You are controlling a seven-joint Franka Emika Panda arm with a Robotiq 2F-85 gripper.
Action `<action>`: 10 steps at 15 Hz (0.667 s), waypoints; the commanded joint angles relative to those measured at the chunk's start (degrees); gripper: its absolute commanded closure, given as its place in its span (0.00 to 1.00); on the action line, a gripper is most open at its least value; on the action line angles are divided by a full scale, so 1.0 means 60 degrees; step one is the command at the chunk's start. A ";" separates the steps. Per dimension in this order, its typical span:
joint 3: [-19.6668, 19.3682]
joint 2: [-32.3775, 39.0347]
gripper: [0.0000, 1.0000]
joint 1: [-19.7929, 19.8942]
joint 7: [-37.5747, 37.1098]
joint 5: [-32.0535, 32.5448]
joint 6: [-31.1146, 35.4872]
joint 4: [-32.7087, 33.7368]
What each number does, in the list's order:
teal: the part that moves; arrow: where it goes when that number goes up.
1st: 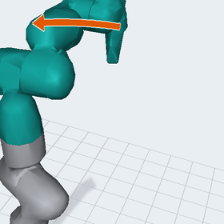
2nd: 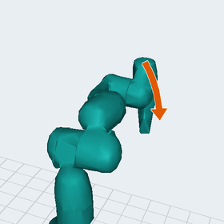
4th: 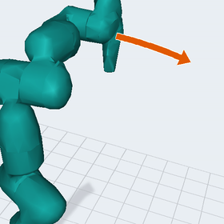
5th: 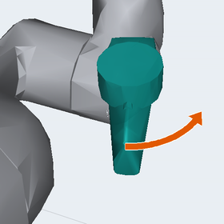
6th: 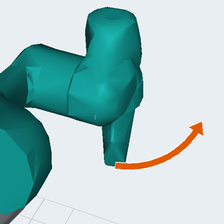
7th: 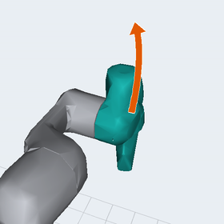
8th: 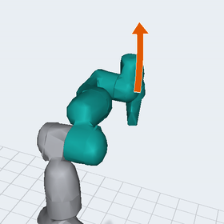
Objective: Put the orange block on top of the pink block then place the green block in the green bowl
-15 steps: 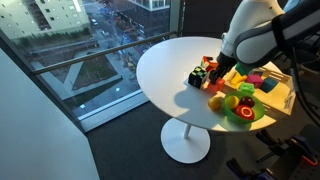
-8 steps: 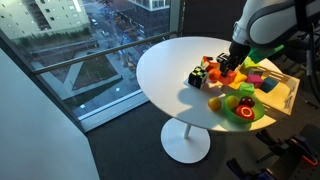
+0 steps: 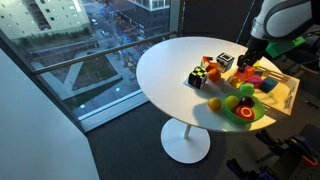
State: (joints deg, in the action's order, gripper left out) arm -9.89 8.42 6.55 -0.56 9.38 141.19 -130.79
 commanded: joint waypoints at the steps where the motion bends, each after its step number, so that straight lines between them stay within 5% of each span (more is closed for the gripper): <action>1: -0.0329 -0.0100 0.75 0.0322 -0.0162 0.0519 -0.0133 -0.0060; 10: -0.0966 0.0128 0.75 0.0722 -0.0485 0.1391 0.0844 -0.0318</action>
State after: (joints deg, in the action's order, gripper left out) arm -15.25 9.22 10.58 -1.22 15.06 143.84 -131.76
